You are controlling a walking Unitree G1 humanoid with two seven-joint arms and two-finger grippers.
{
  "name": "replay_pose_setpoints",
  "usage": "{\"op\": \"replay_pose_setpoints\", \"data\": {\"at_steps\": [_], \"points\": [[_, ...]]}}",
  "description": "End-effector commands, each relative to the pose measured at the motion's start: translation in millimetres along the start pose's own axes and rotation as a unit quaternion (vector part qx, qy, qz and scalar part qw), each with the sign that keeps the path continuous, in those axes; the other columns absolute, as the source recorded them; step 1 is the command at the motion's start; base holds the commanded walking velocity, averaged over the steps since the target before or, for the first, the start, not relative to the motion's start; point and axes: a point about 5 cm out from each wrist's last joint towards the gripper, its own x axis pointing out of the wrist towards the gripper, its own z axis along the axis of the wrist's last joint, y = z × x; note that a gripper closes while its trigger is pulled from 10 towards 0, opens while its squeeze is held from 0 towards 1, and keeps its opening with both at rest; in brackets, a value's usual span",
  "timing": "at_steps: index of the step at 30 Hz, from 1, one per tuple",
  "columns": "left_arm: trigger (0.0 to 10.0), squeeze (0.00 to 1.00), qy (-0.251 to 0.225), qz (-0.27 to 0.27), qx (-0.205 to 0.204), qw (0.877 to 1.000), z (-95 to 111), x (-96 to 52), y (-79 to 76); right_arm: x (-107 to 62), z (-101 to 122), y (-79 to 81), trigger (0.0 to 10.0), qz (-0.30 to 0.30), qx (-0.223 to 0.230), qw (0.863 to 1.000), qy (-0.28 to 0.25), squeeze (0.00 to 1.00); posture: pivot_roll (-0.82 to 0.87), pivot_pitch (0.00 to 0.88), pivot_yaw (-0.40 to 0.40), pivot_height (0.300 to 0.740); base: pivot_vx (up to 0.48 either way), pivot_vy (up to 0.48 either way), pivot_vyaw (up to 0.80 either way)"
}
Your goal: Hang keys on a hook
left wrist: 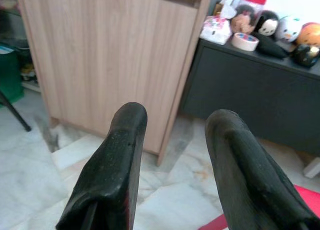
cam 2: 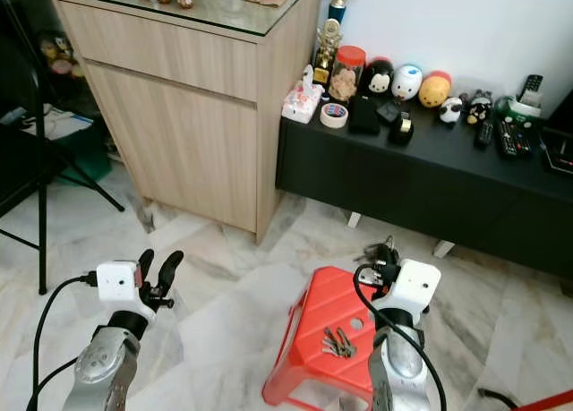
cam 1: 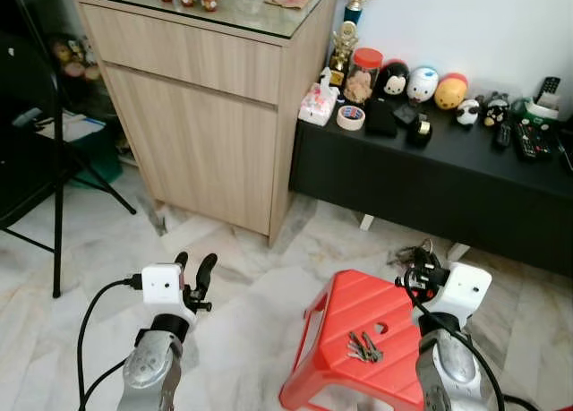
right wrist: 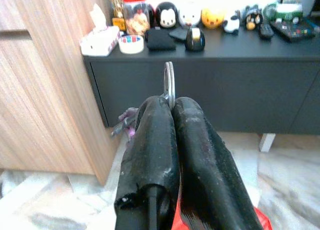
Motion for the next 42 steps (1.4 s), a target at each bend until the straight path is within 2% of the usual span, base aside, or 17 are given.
{"op": "replay_pose_setpoints", "data": {"at_steps": [1,7,20,26,42], "points": [[10.0,0.00,0.002,-0.010,-0.004,1.000,-2.0,2.2,-4.0,2.0,1.8,-2.4,10.0,-0.001,0.004,1.000,-0.007,0.00,0.04,0.000,-0.109,0.740,0.000,0.000,0.00],[10.0,0.00,-0.008,-0.014,-0.008,1.000,1.3,7.5,-5.9,7.0,1.4,-0.8,10.0,-0.001,0.011,1.000,-0.005,0.00,0.04,0.000,-0.114,0.740,0.000,0.000,0.00],[10.0,0.00,-0.009,-0.016,-0.009,1.000,-1.1,4.9,-5.0,6.4,-0.7,1.3,10.0,0.002,0.015,1.000,-0.004,0.00,0.03,0.000,-0.109,0.740,0.000,0.000,0.00],[10.0,0.00,-0.013,-0.021,-0.009,1.000,0.3,6.8,-5.2,6.0,-3.4,3.5,10.0,0.002,0.030,1.000,0.002,0.00,0.03,0.000,-0.109,0.740,-0.261,0.000,0.00],[10.0,0.00,-0.014,-0.025,-0.010,1.000,-0.5,6.2,-5.4,5.9,-6.1,2.8,10.0,-0.002,0.029,1.000,0.007,0.00,0.03,0.000,-0.102,0.740,-0.296,0.000,0.00]]}}
